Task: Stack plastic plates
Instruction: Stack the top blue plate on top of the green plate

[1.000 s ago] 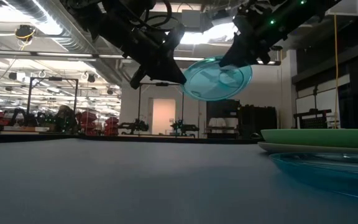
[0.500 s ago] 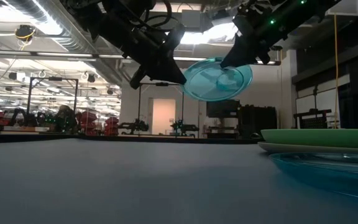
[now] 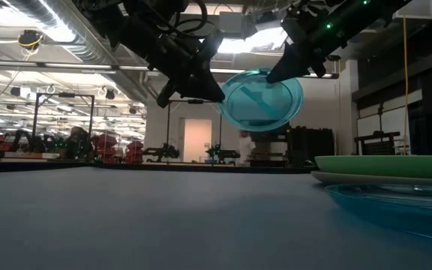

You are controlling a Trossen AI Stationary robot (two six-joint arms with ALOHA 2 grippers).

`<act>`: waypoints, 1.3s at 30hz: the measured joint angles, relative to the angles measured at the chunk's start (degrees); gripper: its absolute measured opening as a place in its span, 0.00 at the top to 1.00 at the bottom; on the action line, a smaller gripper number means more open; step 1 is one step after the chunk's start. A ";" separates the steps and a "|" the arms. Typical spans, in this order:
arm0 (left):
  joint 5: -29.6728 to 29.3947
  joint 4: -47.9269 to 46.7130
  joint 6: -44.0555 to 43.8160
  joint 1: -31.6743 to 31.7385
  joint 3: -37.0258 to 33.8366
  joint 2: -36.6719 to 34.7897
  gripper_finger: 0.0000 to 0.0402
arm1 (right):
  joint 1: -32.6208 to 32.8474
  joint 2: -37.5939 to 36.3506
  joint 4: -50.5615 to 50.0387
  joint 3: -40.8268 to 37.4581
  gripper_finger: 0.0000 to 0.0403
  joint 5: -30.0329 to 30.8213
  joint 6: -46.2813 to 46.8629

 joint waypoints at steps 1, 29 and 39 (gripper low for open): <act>0.00 0.00 0.00 0.00 0.00 0.00 0.93 | 0.00 0.00 0.00 0.00 0.99 -0.02 0.00; 6.29 -1.90 0.02 -1.72 0.00 0.00 0.73 | -10.10 -6.69 -14.34 -0.02 1.00 -18.56 -1.87; 6.16 -1.97 0.07 -2.58 0.00 0.00 0.73 | -21.08 -14.64 -34.03 -0.02 1.00 -40.86 -8.00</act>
